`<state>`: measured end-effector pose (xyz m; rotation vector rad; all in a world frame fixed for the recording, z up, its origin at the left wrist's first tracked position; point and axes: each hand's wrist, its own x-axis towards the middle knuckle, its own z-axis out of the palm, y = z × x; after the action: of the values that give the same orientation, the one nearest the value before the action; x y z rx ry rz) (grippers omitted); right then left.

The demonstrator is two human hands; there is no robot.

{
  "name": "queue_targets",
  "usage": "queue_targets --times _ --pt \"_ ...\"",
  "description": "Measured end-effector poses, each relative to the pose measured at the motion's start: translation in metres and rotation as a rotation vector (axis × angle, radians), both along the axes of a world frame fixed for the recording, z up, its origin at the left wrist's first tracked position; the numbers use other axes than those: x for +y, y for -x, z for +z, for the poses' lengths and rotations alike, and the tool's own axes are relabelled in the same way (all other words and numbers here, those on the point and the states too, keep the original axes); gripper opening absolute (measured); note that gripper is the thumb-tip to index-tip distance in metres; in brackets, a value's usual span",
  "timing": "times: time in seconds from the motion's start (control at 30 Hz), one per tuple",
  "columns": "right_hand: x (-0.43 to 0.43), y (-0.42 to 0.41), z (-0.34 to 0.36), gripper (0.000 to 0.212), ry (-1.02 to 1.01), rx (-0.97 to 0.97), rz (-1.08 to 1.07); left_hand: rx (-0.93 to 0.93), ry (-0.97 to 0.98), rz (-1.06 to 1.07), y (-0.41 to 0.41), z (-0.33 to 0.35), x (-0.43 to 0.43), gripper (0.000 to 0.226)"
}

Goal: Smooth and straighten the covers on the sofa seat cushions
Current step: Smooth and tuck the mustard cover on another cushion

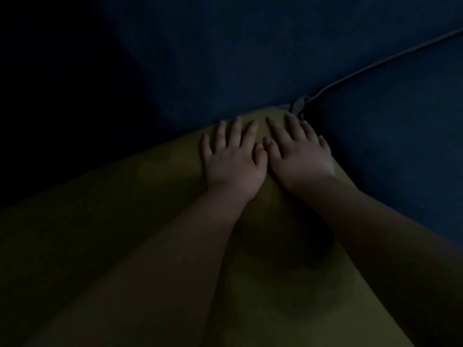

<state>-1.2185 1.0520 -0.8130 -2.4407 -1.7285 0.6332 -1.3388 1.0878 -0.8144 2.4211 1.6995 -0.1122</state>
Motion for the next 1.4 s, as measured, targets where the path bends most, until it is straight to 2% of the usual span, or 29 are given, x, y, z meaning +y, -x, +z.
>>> queue_targets --times 0.23,0.4,0.57,0.63,0.77,0.93,1.07,1.2,1.23,1.33,1.4 --pt "-0.014 0.004 0.005 0.055 -0.003 -0.008 0.019 0.011 0.061 0.003 0.001 0.003 -0.006 0.053" --pt "-0.063 -0.007 0.039 0.054 -0.171 0.000 0.029 -0.222 -0.002 -0.152 0.004 0.038 -0.041 0.051" --pt "-0.113 -0.003 0.063 0.054 -0.345 0.003 -0.037 -0.357 -0.044 -0.049 -0.002 0.057 -0.087 0.054" --pt "-0.122 -0.002 0.054 0.054 -0.287 0.007 -0.045 -0.327 -0.043 -0.014 0.002 0.046 -0.102 0.054" --pt "-0.136 0.004 0.019 0.055 0.013 -0.040 -0.029 -0.050 -0.034 -0.061 0.017 0.010 -0.127 0.058" --pt "-0.134 0.006 0.019 0.055 0.028 -0.040 -0.028 -0.032 0.065 -0.080 0.016 0.015 -0.119 0.055" --pt "-0.143 0.015 0.033 0.056 0.103 -0.056 0.024 -0.118 0.119 -0.129 0.038 0.029 -0.133 0.053" --pt "-0.160 0.046 0.057 0.055 -0.133 -0.101 0.075 -0.306 -0.031 -0.076 0.077 0.048 -0.154 0.053" --pt "-0.166 0.055 0.055 0.055 -0.127 -0.080 0.088 -0.320 -0.041 -0.032 0.091 0.046 -0.159 0.053" --pt "-0.185 0.076 0.027 0.056 -0.011 -0.168 0.160 -0.120 -0.028 0.042 0.128 0.021 -0.173 0.055" --pt "-0.186 0.079 0.017 0.056 -0.006 -0.209 0.157 -0.059 -0.017 0.046 0.135 0.010 -0.175 0.056"
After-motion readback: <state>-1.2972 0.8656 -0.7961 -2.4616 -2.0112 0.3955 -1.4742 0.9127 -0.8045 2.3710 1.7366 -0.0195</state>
